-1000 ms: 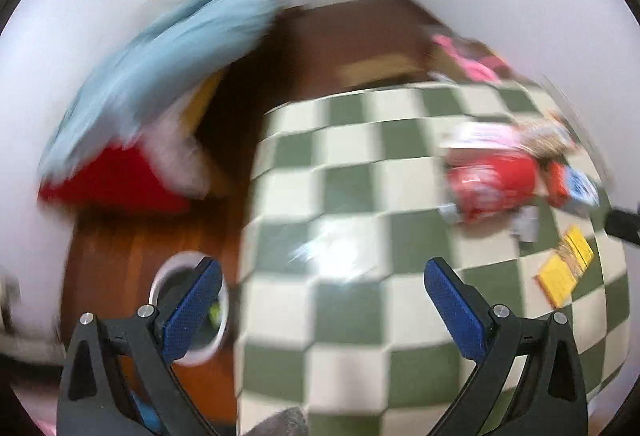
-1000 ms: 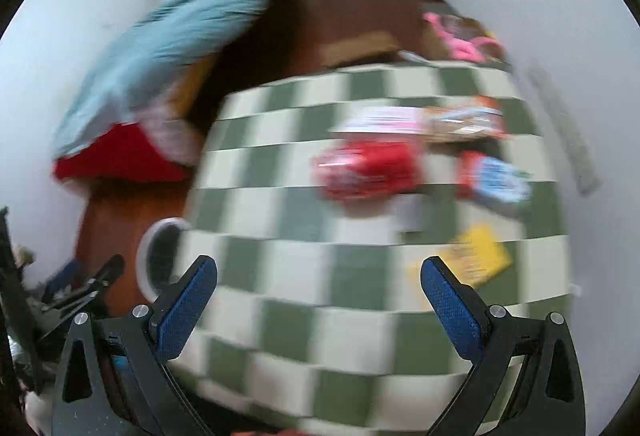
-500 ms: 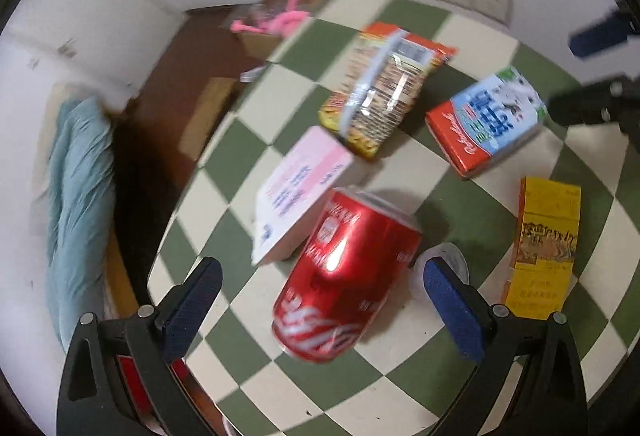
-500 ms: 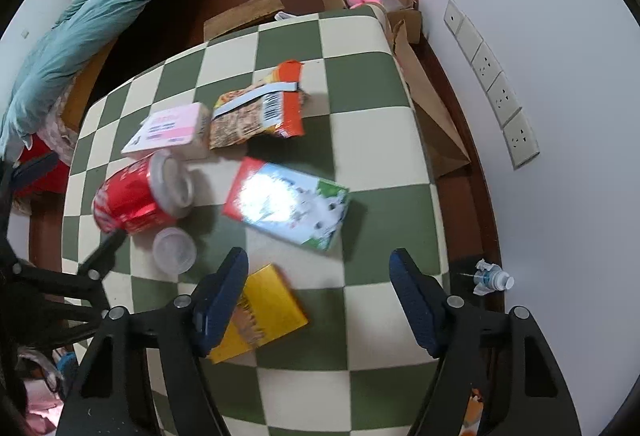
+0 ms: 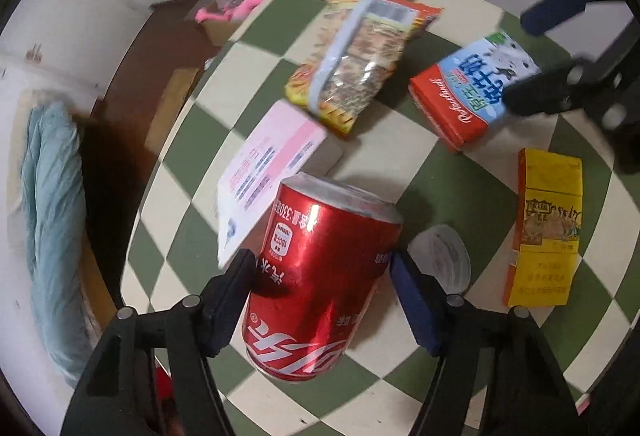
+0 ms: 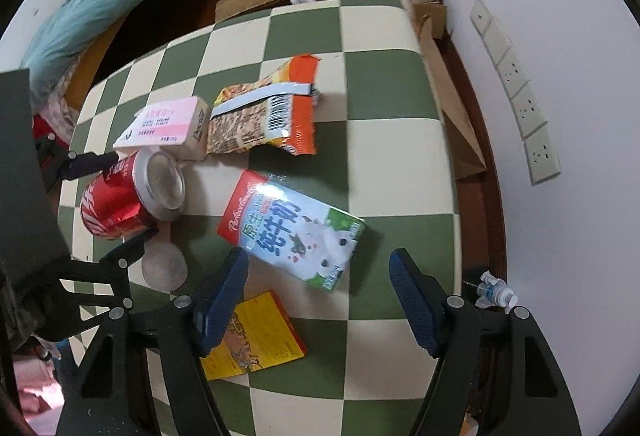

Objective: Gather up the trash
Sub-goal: 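Grasp the red Coca-Cola can with the left tool while the right tool grasps the milk carton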

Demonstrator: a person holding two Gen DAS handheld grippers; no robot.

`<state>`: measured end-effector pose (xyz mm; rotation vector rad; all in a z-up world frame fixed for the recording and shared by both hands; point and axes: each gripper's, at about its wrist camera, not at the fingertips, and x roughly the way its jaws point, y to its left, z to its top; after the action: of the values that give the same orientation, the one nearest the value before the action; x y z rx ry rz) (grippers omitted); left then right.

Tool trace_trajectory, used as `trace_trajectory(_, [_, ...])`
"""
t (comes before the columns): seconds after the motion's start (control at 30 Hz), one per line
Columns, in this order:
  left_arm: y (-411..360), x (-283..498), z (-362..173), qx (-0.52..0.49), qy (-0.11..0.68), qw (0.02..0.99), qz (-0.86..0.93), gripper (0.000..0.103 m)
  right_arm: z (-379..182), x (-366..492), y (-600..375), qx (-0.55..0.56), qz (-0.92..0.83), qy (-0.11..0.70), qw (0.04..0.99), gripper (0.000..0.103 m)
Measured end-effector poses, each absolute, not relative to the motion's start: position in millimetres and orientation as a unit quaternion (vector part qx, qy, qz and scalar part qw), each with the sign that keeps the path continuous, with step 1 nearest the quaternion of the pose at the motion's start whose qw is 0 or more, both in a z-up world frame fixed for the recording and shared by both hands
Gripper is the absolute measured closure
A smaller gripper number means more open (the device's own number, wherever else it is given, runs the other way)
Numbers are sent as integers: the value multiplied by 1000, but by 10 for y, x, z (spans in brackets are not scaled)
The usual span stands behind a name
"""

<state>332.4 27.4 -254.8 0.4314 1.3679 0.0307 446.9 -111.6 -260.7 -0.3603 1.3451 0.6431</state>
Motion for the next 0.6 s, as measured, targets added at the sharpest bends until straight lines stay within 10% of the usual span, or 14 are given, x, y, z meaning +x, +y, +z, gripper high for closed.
trace_trajectory(0.33, [667, 3002, -2401, 60, 636, 761, 115, 40, -2773, 4393, -618, -280, 312, 591, 689, 26])
trace_trajectory(0.6, [566, 3182, -2736, 135, 644, 746, 101, 39, -2833, 4368, -295, -335, 327, 596, 652, 26])
